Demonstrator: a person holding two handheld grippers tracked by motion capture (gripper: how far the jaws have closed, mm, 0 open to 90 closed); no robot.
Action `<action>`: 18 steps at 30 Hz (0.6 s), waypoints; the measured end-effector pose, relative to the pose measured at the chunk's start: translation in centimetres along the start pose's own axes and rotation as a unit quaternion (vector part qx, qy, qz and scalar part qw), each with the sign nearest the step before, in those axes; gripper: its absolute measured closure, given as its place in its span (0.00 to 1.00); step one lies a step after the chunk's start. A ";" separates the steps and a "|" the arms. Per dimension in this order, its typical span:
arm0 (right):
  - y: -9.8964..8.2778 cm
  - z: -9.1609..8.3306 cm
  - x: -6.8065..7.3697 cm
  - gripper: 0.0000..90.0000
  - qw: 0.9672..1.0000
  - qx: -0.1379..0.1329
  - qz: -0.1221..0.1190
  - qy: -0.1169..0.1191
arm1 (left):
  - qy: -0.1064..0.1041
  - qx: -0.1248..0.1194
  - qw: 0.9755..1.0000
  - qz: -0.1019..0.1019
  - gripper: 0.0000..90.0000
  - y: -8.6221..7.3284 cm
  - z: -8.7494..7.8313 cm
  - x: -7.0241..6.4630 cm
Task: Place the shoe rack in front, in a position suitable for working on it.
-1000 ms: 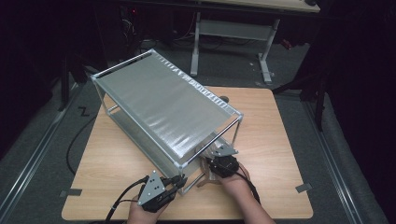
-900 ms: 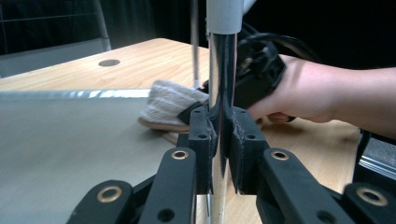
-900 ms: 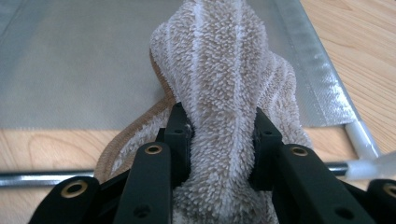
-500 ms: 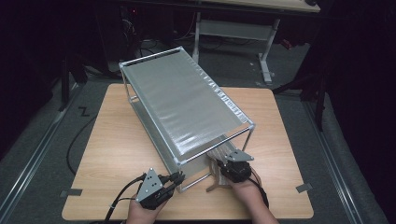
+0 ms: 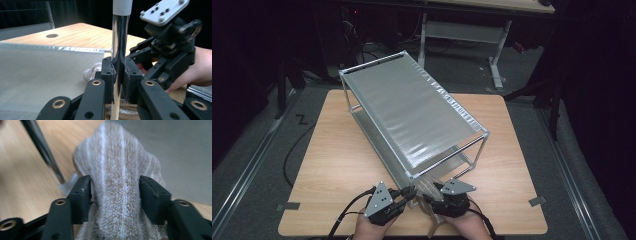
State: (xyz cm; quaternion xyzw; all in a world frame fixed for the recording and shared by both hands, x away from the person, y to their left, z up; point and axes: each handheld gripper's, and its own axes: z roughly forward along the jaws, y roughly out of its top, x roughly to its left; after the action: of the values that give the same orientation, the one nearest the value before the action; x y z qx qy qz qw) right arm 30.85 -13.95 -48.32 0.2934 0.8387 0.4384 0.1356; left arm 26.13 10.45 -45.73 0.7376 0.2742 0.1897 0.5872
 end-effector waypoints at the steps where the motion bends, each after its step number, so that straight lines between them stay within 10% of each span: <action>1: 0.0 -0.4 0.0 0.47 1.000 -0.009 0.003 0.000 | 0.000 -0.001 1.000 0.000 0.89 0.0 0.0 0.0; 5: -0.1 -1.8 -0.2 0.47 0.999 -0.030 0.018 -0.016 | -0.002 -0.001 1.000 -0.001 0.89 0.0 0.2 0.0; 13: -0.9 -0.7 0.5 0.59 0.999 0.009 -0.008 -0.041 | -0.006 -0.001 1.000 -0.003 0.89 0.1 0.5 -0.1; 18: -1.0 0.1 1.8 0.64 0.999 0.014 -0.028 0.007 | -0.007 -0.003 1.000 -0.005 0.89 0.1 0.5 -0.1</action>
State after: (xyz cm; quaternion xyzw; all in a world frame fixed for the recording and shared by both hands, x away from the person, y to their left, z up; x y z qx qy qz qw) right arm 29.12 -13.25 -49.14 0.2692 0.8535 0.4243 0.1378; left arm 26.42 9.98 -45.79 0.7358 0.2730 0.1827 0.5922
